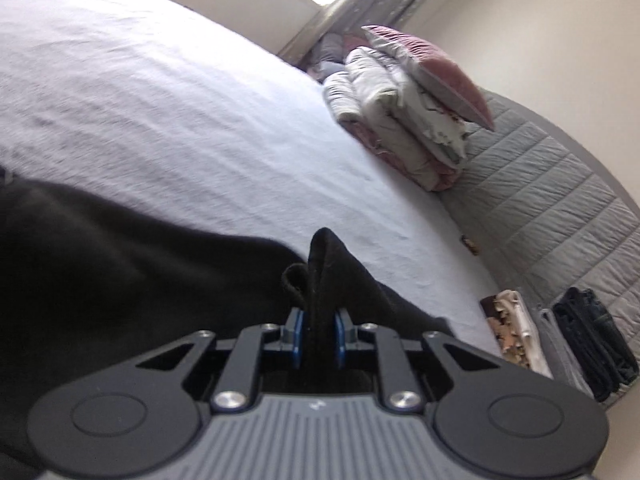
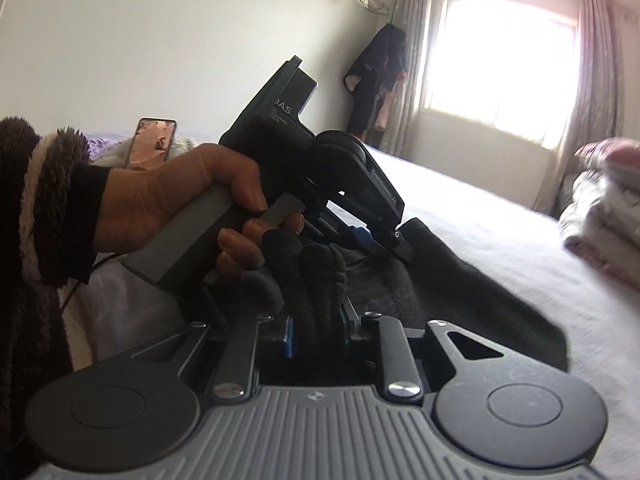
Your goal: Fold clothes
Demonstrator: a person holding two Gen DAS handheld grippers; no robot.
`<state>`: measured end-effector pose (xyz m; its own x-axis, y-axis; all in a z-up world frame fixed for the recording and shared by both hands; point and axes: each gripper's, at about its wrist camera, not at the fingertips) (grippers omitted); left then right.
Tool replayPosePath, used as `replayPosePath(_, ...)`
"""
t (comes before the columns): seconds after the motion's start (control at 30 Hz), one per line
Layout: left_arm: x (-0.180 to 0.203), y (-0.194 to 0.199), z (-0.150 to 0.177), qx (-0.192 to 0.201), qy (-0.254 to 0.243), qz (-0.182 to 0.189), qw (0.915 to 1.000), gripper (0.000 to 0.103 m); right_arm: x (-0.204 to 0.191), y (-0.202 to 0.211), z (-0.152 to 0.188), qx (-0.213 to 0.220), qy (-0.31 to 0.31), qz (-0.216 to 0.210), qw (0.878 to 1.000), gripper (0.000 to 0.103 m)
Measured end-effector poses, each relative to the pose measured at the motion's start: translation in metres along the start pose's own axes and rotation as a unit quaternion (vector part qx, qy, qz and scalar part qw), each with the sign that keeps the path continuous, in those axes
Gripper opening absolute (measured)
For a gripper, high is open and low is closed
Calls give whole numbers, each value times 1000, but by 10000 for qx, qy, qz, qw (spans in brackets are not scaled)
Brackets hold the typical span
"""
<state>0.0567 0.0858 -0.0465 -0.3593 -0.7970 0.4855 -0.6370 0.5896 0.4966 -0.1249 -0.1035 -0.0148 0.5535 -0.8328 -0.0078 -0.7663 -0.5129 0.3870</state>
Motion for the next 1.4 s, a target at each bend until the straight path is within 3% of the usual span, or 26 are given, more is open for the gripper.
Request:
replayPosePath(0.13,-14,-8,7,-177,-69,-157,9997,21,-1,-22,15,-331,-309,-127,9989,23)
replayPosePath(0.27,-19,-3,1,-300,18,-258,9992,29,-11,-22,27,-314,-277,-80,9991,25)
replayPosePath(0.37,-11,15,-10,1,-132,-469,9988,35,-14,-16,20,-451,-285,-67,9986,31)
replayPosePath(0.5,1,35,-22,300,-211,-67,9993,40,0,9,1,-543,-735,-446,9948,48)
replayPosePath(0.6,12,38,-22,267,-441,321,9982,41,20,33,-14,-420,-1088,-542,9917,48)
replayPosePath(0.7,31,28,-15,30,-867,662,9940,41,48,51,-27,-250,-1421,-127,9895,48)
replayPosePath(0.8,46,15,3,-392,-1354,1031,9846,40,75,51,-34,-178,-1564,494,9863,48)
replayPosePath(0.9,54,8,26,-860,-1746,1233,9731,38,96,39,-37,-264,-1655,870,9820,48)
replayPosePath(1.03,52,10,58,-1315,-1994,1272,9627,28,114,15,-34,-319,-1832,920,9782,46)
replayPosePath(1.2,45,31,80,-1192,-2206,1318,9590,25,129,-22,-40,-522,-2099,878,9724,36)
replayPosePath(1.4,32,43,92,-996,-2022,1431,9637,21,110,-84,-33,-1556,-1778,908,9674,33)
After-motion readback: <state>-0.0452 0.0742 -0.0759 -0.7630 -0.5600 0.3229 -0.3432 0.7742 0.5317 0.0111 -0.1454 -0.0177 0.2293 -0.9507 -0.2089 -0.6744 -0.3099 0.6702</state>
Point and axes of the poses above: each gripper's, at about its wrist camera, not at the fingertips, and y roughly against the way its jaws point, x to its right, z to its underside, and after that the axes turned 9 degrees about -y, right-handed
